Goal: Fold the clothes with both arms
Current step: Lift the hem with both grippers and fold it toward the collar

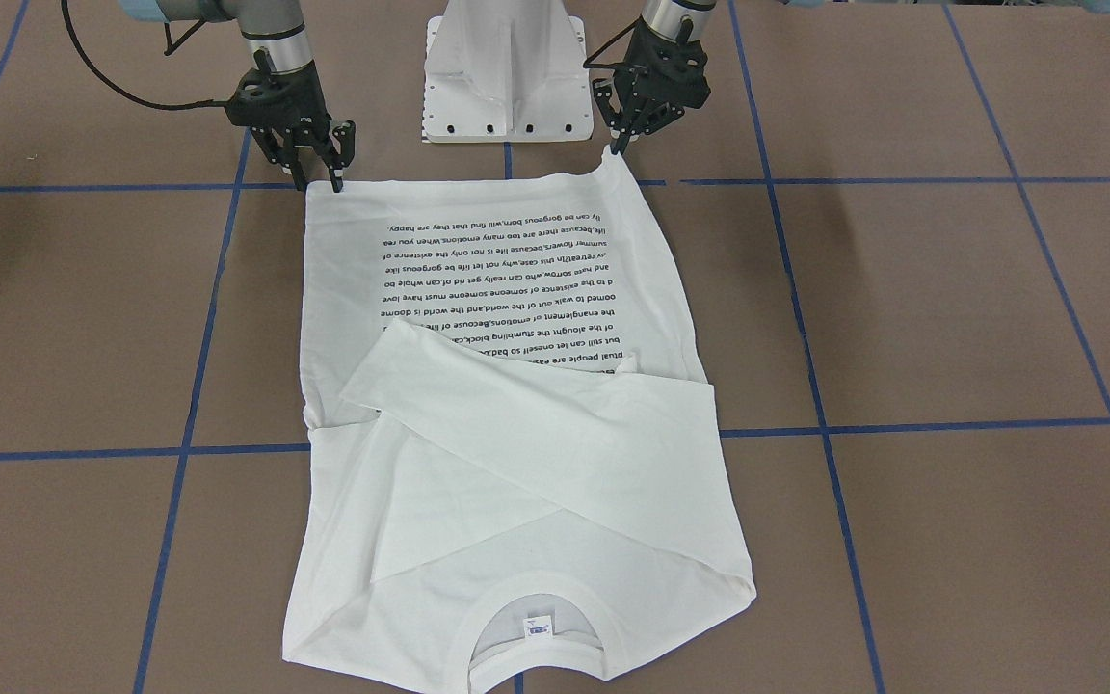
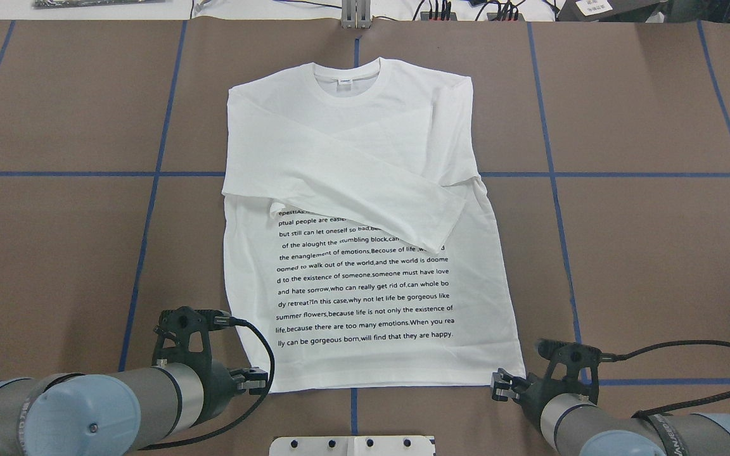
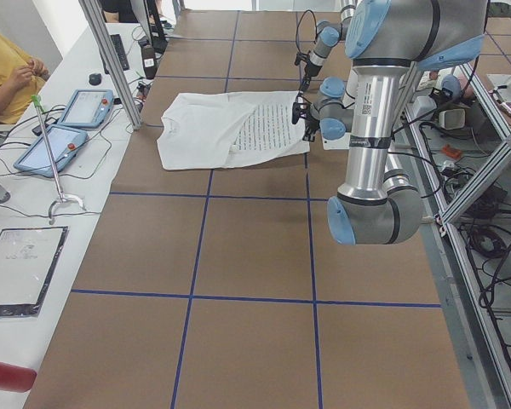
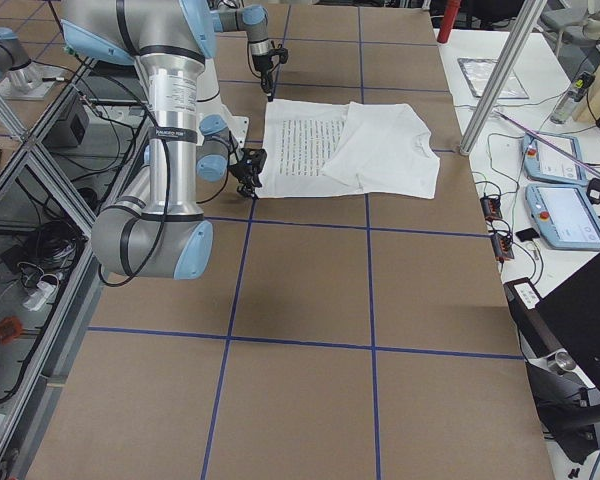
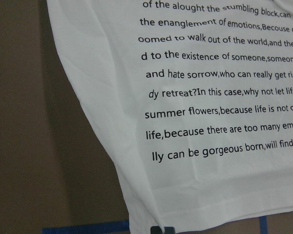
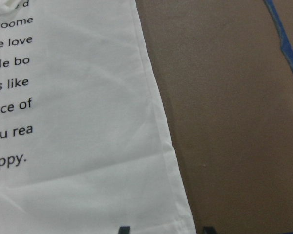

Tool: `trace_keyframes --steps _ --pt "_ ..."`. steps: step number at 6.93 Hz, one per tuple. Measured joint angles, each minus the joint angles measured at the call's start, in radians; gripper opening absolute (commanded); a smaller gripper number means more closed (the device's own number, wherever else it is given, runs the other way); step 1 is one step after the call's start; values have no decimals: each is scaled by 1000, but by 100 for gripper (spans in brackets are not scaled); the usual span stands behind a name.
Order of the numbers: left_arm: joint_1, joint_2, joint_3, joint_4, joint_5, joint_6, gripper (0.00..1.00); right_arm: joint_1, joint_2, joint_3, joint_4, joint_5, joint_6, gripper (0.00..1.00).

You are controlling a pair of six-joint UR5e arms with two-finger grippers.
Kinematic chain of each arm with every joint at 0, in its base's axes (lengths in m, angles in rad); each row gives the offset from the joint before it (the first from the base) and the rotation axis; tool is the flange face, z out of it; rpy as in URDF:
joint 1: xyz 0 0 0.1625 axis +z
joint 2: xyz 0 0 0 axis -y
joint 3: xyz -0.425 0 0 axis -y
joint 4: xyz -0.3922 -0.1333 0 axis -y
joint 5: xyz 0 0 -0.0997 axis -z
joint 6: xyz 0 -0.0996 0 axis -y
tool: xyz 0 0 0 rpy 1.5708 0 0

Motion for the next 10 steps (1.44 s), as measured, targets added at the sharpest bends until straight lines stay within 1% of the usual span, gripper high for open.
trace_keyframes --steps 1,4,5,6,7,8,9,10 --pt "-1 0 -1 0 0 0 0 1 0 0 -3 1 -2 0" --pt "-2 1 -4 0 0 0 0 12 0 12 -6 4 -7 0" --pt "-3 1 -10 1 -1 2 0 24 -8 28 -10 10 -9 0" --pt "-5 6 -32 5 -5 16 0 36 -23 68 -41 27 -10 0" --pt "-8 16 -83 32 -19 46 0 45 -39 156 -130 64 -10 0" --pt "-14 24 -159 101 -53 71 0 46 -50 281 -263 116 -10 0" --pt "-28 22 -270 219 -103 83 0 39 -44 437 -432 175 -9 0" --pt "-46 4 -390 363 -155 88 0 34 -12 569 -587 230 -9 0"
